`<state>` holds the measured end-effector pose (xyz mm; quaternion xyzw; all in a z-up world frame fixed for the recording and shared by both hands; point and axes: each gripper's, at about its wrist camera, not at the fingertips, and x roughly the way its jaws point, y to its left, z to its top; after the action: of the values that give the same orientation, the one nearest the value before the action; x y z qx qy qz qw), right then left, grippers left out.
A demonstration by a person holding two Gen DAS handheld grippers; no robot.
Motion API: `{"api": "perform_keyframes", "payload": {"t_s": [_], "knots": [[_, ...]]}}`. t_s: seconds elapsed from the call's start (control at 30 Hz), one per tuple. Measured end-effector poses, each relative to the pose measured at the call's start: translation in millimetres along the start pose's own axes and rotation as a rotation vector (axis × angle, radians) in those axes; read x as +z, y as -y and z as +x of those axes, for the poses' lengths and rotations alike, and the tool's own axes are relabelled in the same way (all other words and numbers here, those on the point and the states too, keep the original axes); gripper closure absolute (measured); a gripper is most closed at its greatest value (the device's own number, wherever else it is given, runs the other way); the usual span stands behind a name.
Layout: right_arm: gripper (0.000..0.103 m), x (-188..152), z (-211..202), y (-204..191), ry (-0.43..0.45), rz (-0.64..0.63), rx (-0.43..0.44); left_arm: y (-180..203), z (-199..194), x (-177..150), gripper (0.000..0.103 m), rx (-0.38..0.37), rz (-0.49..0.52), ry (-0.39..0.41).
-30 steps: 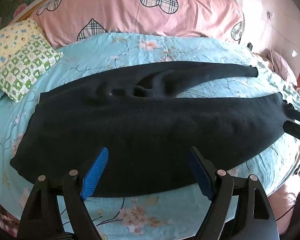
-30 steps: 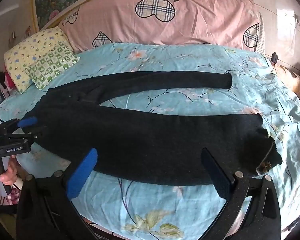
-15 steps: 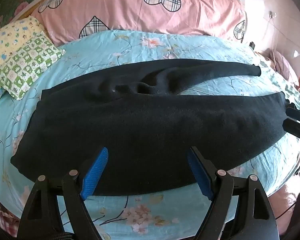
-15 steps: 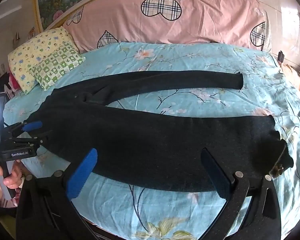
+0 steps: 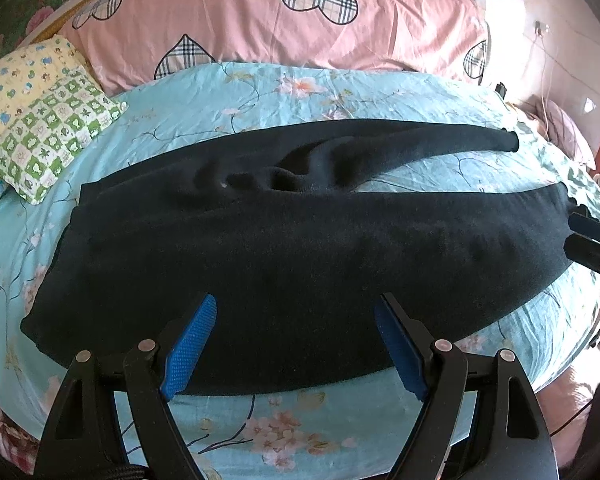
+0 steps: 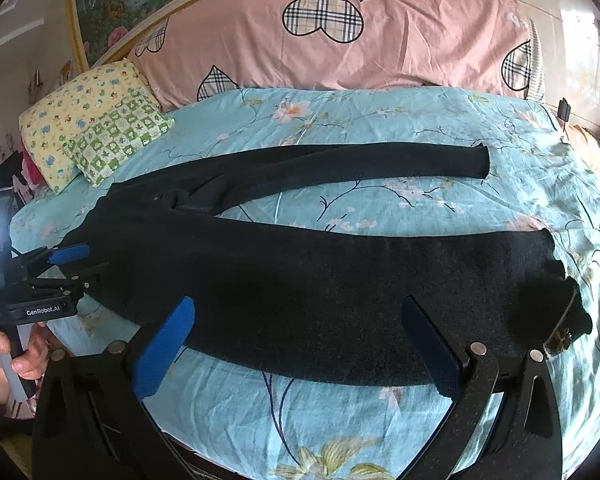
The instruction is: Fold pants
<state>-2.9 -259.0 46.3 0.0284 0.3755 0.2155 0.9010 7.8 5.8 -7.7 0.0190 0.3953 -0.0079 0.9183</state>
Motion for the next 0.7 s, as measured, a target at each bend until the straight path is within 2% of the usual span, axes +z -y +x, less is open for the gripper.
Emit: {"api": "perform_keyframes", "payload": {"t_s": [0.7], "knots": [[0.0, 3.8, 2.9, 3.9, -0.002, 0.031, 0.016, -0.9, 4.7, 5.4, 0.021, -0.056, 0.004, -0.024]]}}
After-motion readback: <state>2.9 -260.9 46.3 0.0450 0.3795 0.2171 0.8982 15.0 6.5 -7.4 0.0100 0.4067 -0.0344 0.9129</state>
